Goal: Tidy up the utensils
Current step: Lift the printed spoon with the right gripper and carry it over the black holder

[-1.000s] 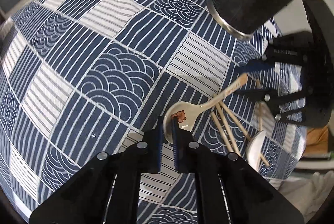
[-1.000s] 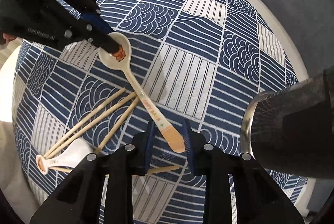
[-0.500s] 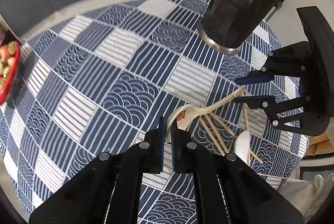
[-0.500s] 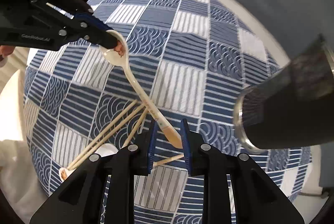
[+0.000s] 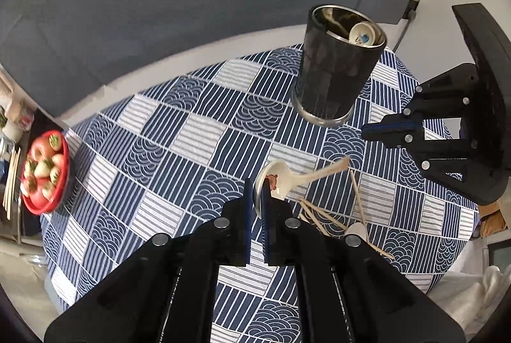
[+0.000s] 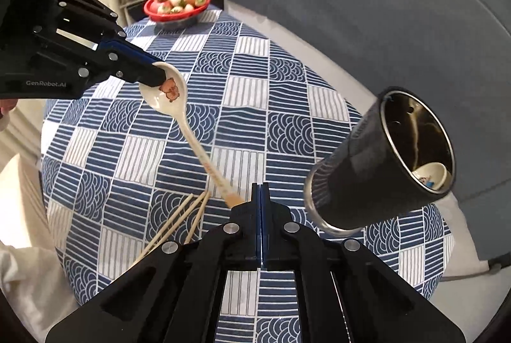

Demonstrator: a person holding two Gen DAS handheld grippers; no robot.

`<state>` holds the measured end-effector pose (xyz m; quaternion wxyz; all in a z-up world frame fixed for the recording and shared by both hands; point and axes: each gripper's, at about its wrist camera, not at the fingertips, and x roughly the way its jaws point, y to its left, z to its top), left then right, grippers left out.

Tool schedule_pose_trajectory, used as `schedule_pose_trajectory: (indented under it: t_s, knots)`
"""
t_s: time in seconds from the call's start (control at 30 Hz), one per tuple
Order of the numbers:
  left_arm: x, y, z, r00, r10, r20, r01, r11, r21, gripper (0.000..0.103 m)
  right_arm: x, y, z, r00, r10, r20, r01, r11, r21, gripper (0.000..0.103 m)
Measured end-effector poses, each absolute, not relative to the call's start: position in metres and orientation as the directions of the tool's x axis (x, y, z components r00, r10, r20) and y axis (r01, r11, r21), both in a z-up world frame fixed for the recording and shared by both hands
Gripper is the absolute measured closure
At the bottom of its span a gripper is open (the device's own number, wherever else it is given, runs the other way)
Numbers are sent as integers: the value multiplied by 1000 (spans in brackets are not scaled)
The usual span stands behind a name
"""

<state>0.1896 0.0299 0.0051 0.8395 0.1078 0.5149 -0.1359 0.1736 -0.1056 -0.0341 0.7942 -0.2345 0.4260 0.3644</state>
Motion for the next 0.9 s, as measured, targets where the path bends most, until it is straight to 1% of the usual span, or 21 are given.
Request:
schedule_pose_trajectory:
  t_s: [0.27, 0.3, 0.33, 0.37, 0.4, 0.47, 0.53, 0.63, 0.67, 0.73, 0.9]
  knots:
    - [187, 19, 20, 453, -88, -887, 366, 926, 95, 98, 169, -118, -26, 363, 461, -809, -779, 627, 8, 99]
    - [187, 18, 23, 455, -87, -886, 370, 924, 99, 98, 169, -119, -26, 362, 466, -807, -779, 627, 12, 92]
    - [187, 18, 26, 462, -85, -883, 370, 923, 105, 98, 169, -121, -26, 365, 469, -804, -779, 626, 12, 79]
    - [187, 17, 28, 464, -85, -882, 370, 923, 106, 98, 168, -122, -26, 361, 477, -801, -781, 624, 19, 70]
    - [187, 17, 31, 463, -88, -882, 373, 922, 103, 98, 168, -122, -26, 359, 483, -798, -782, 622, 25, 58]
    - [187, 14, 35, 466, -88, -880, 380, 918, 110, 98, 166, -124, -25, 356, 506, -786, -789, 613, 38, 57]
    - [187, 10, 38, 465, -98, -880, 389, 915, 104, 98, 164, -123, -26, 352, 514, -782, -794, 607, 41, 54]
    - [185, 3, 46, 481, -103, -871, 401, 909, 115, 98, 162, -119, -27, 353, 515, -781, -806, 591, 25, 54]
    - [184, 0, 49, 485, -103, -868, 407, 906, 120, 98, 162, -118, -27, 348, 517, -782, -810, 586, 27, 56]
    - [184, -8, 57, 495, -112, -862, 421, 898, 126, 97, 163, -115, -28, 340, 500, -796, -810, 586, 22, 87]
    - [190, -23, 73, 531, -91, -843, 424, 889, 171, 96, 164, -118, -20, 350, 516, -782, -809, 587, 25, 89]
